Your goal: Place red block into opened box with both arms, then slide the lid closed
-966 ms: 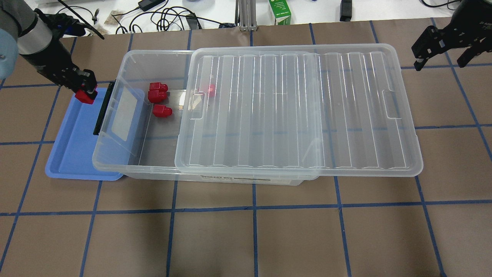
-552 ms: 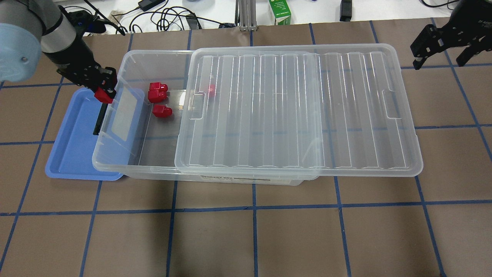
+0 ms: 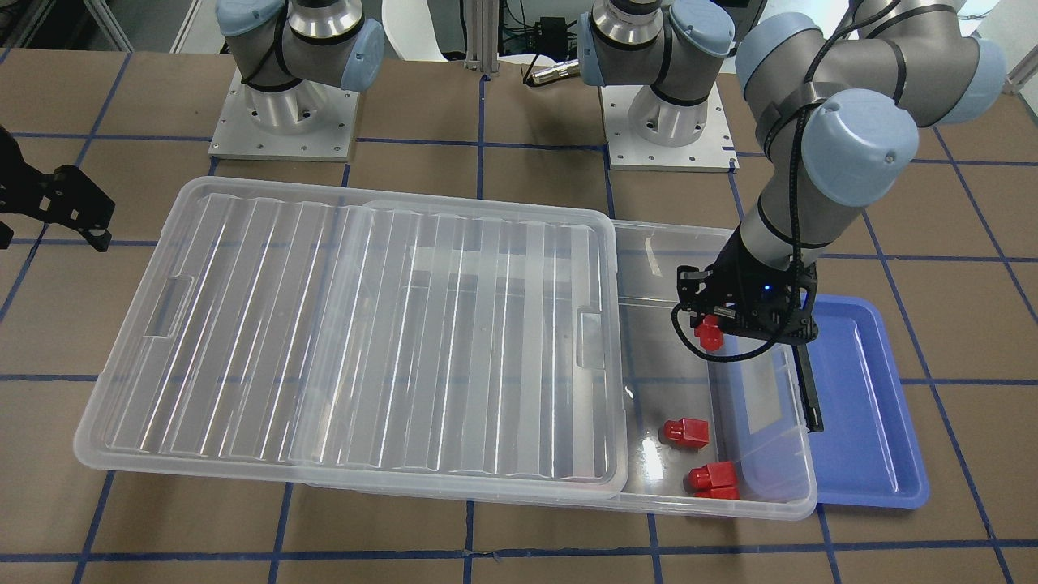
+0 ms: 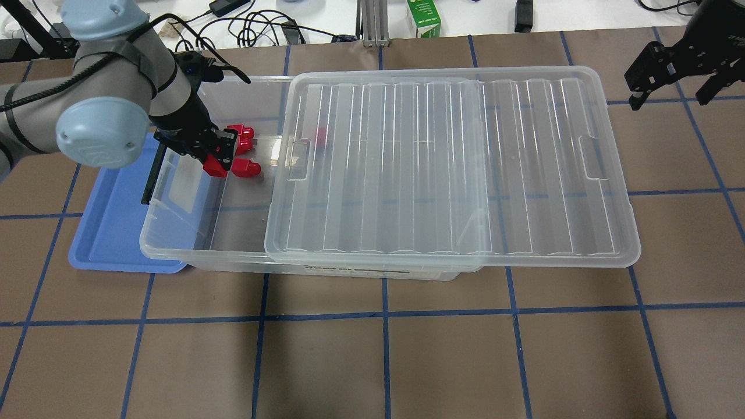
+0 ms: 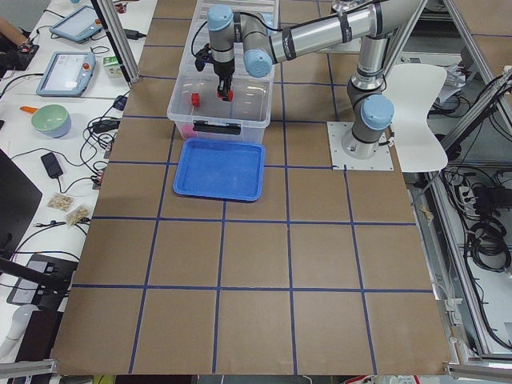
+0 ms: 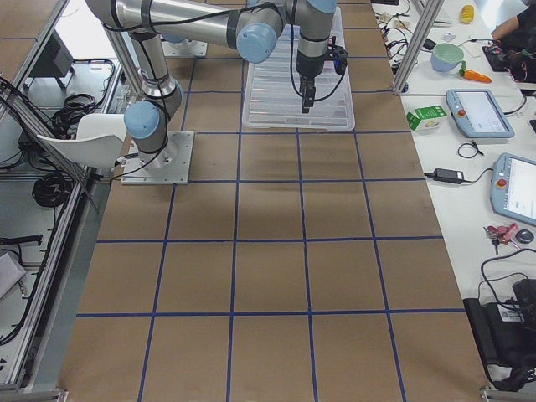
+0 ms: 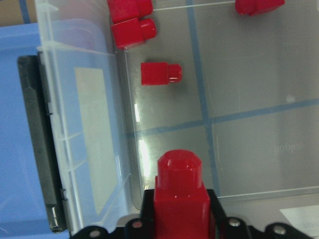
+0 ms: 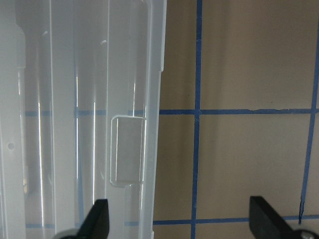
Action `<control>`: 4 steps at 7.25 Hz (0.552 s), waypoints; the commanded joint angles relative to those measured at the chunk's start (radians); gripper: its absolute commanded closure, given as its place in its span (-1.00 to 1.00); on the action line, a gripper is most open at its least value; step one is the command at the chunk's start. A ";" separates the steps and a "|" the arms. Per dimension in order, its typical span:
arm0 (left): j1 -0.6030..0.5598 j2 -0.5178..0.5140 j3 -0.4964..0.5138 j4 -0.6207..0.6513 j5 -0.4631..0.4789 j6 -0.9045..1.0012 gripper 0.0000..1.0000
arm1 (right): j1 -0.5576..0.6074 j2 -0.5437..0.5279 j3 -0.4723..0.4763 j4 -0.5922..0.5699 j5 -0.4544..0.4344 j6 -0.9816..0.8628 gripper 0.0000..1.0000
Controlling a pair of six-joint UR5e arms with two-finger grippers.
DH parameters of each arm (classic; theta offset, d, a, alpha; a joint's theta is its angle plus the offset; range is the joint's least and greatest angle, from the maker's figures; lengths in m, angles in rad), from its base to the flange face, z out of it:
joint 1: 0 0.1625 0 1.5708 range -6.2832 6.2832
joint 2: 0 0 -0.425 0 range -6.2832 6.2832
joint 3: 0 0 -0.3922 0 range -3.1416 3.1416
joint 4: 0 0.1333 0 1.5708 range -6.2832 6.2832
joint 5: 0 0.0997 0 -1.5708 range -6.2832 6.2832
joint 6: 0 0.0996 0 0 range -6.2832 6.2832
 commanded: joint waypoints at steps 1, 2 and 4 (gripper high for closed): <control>0.005 -0.012 -0.066 0.049 -0.003 -0.002 1.00 | 0.000 -0.002 0.001 0.005 0.000 -0.001 -1.00; 0.005 -0.025 -0.092 0.056 -0.021 -0.023 1.00 | 0.000 -0.002 -0.001 0.008 0.001 -0.001 -1.00; 0.005 -0.045 -0.100 0.063 -0.022 -0.027 1.00 | 0.000 -0.002 0.001 0.006 0.000 -0.001 -1.00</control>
